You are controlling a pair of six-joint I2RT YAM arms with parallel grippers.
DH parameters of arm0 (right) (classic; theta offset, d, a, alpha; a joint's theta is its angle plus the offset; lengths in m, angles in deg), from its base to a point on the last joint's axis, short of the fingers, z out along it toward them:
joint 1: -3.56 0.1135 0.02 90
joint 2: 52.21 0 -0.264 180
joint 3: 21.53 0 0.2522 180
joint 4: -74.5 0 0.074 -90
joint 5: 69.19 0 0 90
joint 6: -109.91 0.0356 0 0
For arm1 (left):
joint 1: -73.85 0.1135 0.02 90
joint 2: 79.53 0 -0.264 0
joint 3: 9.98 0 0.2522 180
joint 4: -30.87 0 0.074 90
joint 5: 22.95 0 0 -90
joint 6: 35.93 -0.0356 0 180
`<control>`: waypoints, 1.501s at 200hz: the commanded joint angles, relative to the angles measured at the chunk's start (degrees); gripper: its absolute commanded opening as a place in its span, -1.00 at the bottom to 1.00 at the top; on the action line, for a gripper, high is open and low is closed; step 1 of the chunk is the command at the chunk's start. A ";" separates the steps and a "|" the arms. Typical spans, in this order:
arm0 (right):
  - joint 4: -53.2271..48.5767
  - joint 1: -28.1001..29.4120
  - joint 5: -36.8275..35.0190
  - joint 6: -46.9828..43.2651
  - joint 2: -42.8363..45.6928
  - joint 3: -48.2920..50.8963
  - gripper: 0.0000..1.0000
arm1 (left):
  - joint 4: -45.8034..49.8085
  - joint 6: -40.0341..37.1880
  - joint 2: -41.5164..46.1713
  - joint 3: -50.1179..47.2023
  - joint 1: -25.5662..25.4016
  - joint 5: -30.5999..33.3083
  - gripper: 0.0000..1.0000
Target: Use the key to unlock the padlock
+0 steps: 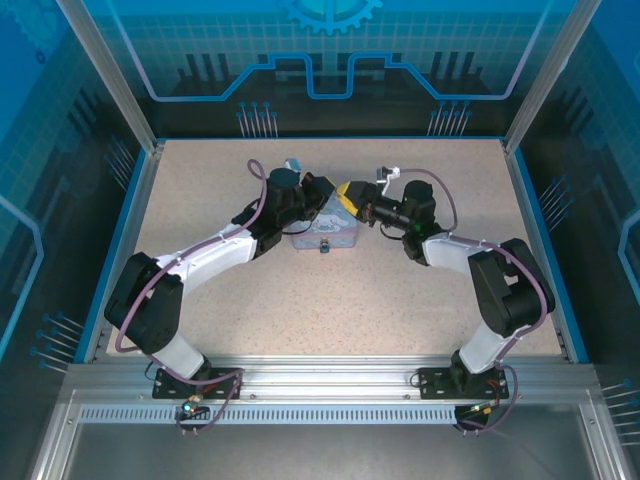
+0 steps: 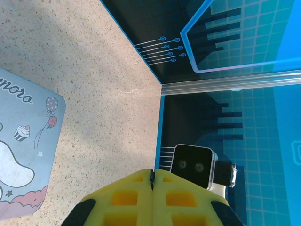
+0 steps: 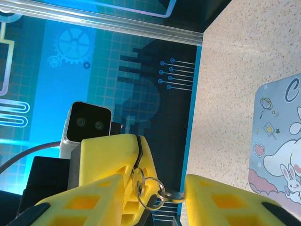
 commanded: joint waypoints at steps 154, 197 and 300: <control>2.57 1.68 0.52 1.32 -0.83 -2.10 -0.56 | -2.69 -0.55 1.59 0.24 -0.29 1.74 -1.00; 2.23 1.68 0.23 1.45 -1.11 -4.51 -0.74 | -3.51 -0.31 2.13 -0.95 -0.61 2.49 -1.00; 1.79 1.23 0.26 1.28 -1.45 -4.80 -1.00 | -4.12 -0.20 3.67 -2.67 -0.90 3.41 -1.00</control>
